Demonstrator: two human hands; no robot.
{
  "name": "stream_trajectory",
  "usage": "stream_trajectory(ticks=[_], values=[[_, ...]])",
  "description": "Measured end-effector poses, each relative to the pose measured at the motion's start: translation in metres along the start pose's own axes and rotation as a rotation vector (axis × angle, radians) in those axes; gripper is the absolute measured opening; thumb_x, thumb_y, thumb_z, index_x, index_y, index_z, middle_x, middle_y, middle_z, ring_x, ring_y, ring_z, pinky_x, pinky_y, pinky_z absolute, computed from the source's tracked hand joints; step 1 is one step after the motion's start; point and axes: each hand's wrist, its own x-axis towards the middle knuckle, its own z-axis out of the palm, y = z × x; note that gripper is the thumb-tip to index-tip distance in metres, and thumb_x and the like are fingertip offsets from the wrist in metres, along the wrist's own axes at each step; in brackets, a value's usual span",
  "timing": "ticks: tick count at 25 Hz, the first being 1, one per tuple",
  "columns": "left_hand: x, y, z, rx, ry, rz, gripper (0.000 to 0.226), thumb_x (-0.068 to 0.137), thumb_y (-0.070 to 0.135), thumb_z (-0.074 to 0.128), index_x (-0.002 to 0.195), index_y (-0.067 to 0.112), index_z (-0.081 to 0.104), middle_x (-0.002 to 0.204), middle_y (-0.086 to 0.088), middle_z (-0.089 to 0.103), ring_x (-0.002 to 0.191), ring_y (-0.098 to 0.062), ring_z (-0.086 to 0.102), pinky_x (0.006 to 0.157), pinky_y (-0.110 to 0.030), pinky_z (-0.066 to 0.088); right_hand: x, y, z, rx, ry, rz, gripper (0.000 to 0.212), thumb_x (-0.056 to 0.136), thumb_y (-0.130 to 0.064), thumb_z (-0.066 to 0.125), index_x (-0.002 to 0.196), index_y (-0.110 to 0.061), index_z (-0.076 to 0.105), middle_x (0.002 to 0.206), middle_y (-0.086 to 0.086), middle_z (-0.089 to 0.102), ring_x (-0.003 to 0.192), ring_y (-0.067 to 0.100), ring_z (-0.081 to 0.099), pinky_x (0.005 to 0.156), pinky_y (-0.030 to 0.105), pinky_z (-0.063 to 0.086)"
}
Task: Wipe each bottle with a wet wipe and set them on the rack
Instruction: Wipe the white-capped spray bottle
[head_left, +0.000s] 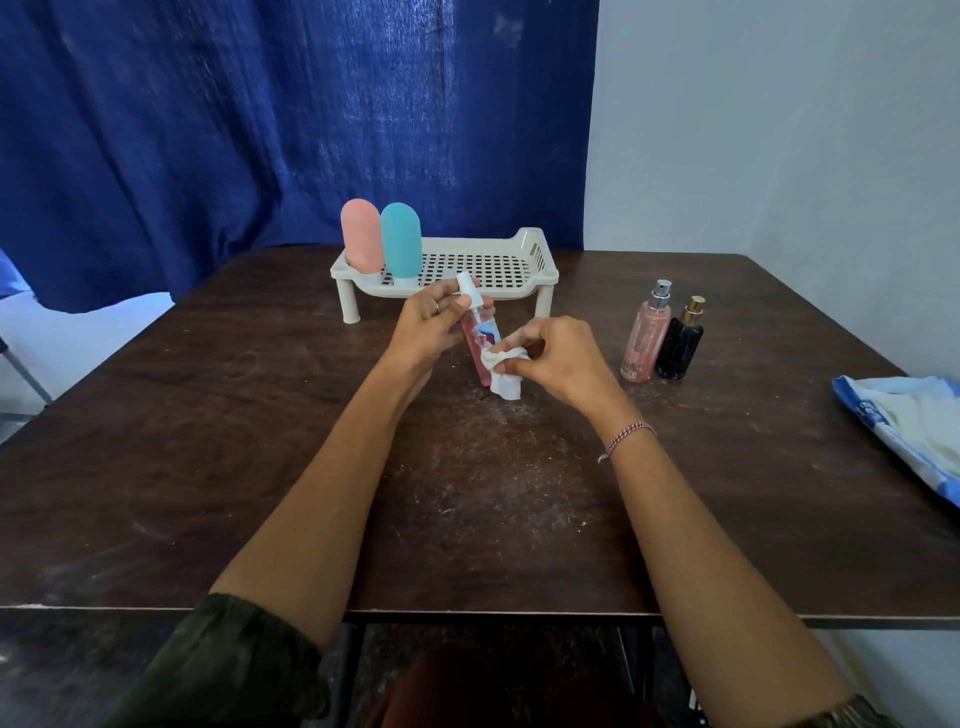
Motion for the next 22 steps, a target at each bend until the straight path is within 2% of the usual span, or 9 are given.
stream_trajectory(ticks=[2,4,6,8,10,12,16,19,22], values=[[-0.002,0.001,0.001,0.005,-0.057,0.002,0.029,0.098,0.011,0.048,0.127,0.009,0.051,0.102,0.002,0.072,0.101,-0.012,0.068,0.079,-0.022,0.055,0.001,-0.001,-0.001,0.046,0.109,-0.014,0.026,0.074,-0.014,0.076,0.099,-0.014,0.073,0.105,0.002,0.068,0.085,0.005,0.057,0.067,0.012,0.045],[-0.004,0.003,0.003,0.022,-0.122,0.013,0.027,0.098,0.011,0.046,0.124,0.012,0.053,0.102,0.004,0.072,0.103,-0.010,0.067,0.081,-0.021,0.054,0.001,-0.002,-0.001,0.105,0.224,-0.045,0.025,0.075,-0.011,0.076,0.099,-0.012,0.072,0.107,0.003,0.068,0.097,0.011,0.059,0.077,0.023,0.053],[-0.005,0.004,0.005,0.038,-0.159,0.026,0.026,0.099,0.011,0.044,0.123,0.014,0.053,0.103,0.007,0.071,0.105,-0.010,0.065,0.088,-0.025,0.053,0.000,-0.005,0.001,0.121,0.300,-0.107,0.024,0.075,-0.009,0.075,0.099,-0.009,0.071,0.110,0.005,0.066,0.108,0.014,0.057,0.084,0.029,0.054],[-0.005,0.003,0.006,0.061,-0.153,0.031,0.028,0.100,0.012,0.041,0.127,0.013,0.052,0.107,0.006,0.068,0.110,-0.012,0.062,0.097,-0.032,0.049,-0.002,-0.008,0.005,0.087,0.318,-0.173,0.024,0.077,-0.009,0.073,0.101,-0.008,0.071,0.113,0.006,0.064,0.115,0.016,0.054,0.086,0.029,0.054],[-0.004,0.003,0.007,0.080,-0.135,0.022,0.029,0.101,0.013,0.040,0.128,0.014,0.051,0.110,0.004,0.067,0.112,-0.014,0.061,0.099,-0.036,0.047,-0.003,-0.010,0.008,0.050,0.298,-0.200,0.025,0.079,-0.010,0.072,0.104,-0.007,0.070,0.117,0.006,0.063,0.118,0.018,0.053,0.089,0.031,0.053],[-0.003,0.002,0.008,0.082,-0.115,0.024,0.028,0.100,0.016,0.044,0.125,0.014,0.054,0.111,0.002,0.068,0.110,-0.015,0.063,0.095,-0.034,0.050,-0.004,-0.011,0.010,0.022,0.279,-0.223,0.026,0.080,-0.010,0.071,0.105,-0.006,0.070,0.116,0.006,0.063,0.116,0.018,0.054,0.092,0.032,0.052],[-0.003,0.001,0.006,0.141,-0.008,0.100,0.030,0.095,0.019,0.055,0.122,0.007,0.059,0.107,0.001,0.069,0.102,-0.012,0.066,0.084,-0.023,0.054,-0.004,-0.012,0.011,-0.042,0.226,-0.291,0.023,0.078,-0.008,0.072,0.101,-0.006,0.071,0.101,0.006,0.064,0.097,0.012,0.058,0.084,0.018,0.048],[-0.003,0.001,0.002,0.211,0.077,0.107,0.030,0.093,0.021,0.058,0.121,0.011,0.063,0.102,0.013,0.066,0.096,-0.004,0.064,0.075,-0.015,0.051,-0.002,-0.009,0.011,-0.111,0.155,-0.292,0.024,0.077,-0.010,0.073,0.101,-0.006,0.071,0.098,0.005,0.063,0.087,0.008,0.055,0.078,0.019,0.049],[-0.001,0.001,-0.001,0.210,0.130,0.079,0.030,0.091,0.022,0.061,0.118,0.010,0.065,0.101,0.009,0.067,0.091,-0.003,0.063,0.074,-0.016,0.051,-0.003,-0.007,0.010,-0.130,0.053,-0.279,0.025,0.076,-0.015,0.075,0.100,-0.010,0.072,0.096,0.002,0.062,0.081,0.006,0.053,0.072,0.019,0.047]])
